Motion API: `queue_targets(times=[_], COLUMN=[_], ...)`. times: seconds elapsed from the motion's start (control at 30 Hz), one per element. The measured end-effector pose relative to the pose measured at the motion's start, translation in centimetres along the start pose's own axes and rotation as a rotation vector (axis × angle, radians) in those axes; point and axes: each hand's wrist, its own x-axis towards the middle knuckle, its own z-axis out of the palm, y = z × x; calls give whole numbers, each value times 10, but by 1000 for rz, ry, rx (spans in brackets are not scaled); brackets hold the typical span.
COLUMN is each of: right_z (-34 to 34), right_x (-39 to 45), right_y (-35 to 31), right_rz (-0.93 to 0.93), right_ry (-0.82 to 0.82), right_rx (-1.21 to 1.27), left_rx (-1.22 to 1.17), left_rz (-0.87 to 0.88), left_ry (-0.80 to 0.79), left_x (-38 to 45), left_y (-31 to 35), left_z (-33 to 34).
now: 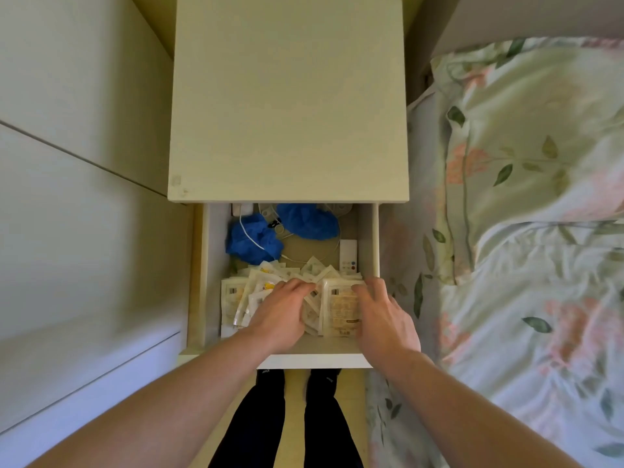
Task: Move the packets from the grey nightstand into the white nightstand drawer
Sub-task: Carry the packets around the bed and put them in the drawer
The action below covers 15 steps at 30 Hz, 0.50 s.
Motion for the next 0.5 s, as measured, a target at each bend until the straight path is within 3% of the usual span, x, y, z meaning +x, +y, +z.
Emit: queue_targets(times=[0.17, 0.5], right_z=[-34, -128], right_x=[-59, -278], right_y=[1, -8], right_rz=[96, 288], right_ry=[118, 390], right_rx=[345, 668], left_rx=[84, 214], left_rz=[15, 218], left_ry=[-10, -13], left_x=[-47, -210], left_y=[34, 171], left_z=[-57, -181])
